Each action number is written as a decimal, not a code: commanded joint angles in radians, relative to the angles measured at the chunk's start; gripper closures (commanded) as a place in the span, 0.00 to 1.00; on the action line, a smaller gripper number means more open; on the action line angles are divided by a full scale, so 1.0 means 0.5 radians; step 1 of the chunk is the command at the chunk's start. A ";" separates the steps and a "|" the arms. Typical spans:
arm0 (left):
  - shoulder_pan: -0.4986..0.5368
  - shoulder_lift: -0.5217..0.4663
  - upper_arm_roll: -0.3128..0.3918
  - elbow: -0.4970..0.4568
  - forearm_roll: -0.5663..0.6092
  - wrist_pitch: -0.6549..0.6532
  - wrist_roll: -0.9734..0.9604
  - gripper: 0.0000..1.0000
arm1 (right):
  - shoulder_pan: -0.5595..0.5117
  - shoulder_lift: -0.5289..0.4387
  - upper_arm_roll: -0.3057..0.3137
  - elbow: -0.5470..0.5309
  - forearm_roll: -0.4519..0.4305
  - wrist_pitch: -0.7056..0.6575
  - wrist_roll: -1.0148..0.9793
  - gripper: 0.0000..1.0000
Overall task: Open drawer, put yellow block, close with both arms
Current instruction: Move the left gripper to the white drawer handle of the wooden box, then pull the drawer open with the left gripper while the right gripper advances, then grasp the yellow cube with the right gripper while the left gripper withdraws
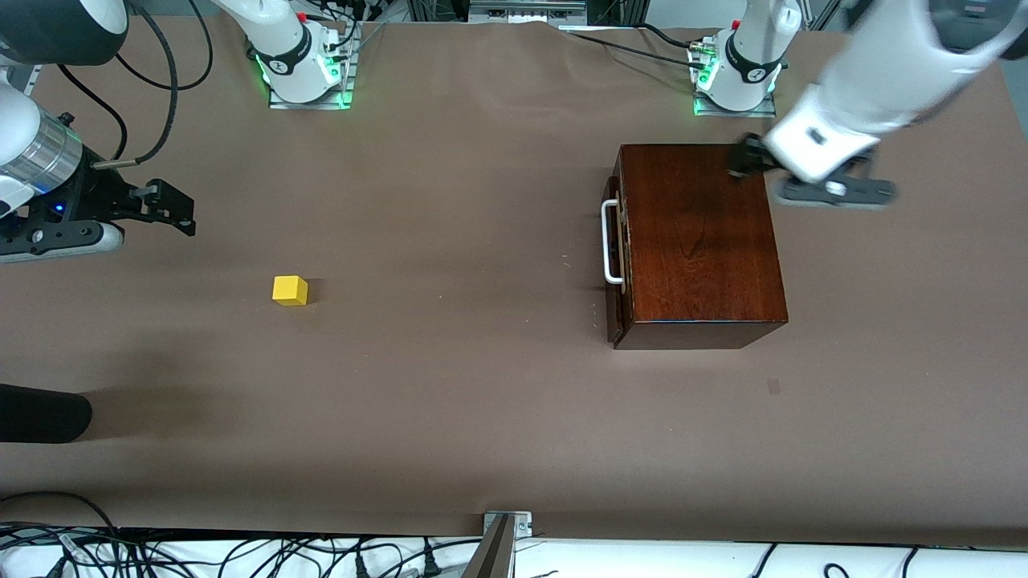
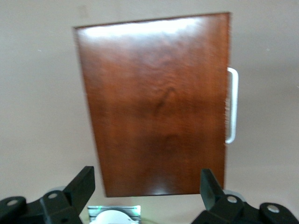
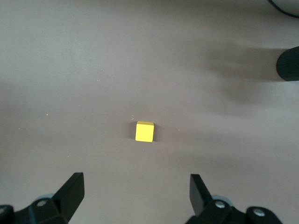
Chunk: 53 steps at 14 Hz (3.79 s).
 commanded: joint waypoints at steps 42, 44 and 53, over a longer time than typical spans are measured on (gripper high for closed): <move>-0.732 1.407 -0.329 0.385 0.613 1.063 -1.034 0.00 | 0.017 0.270 0.028 -0.186 -0.010 0.185 -0.201 0.00; -0.806 1.447 -0.326 0.468 0.613 1.085 -1.034 0.00 | 0.017 0.270 0.028 -0.318 -0.004 0.332 -0.189 0.00; -0.809 1.392 -0.320 0.612 0.650 0.739 -1.003 0.00 | 0.005 0.408 0.019 -0.919 0.162 1.210 -0.136 0.00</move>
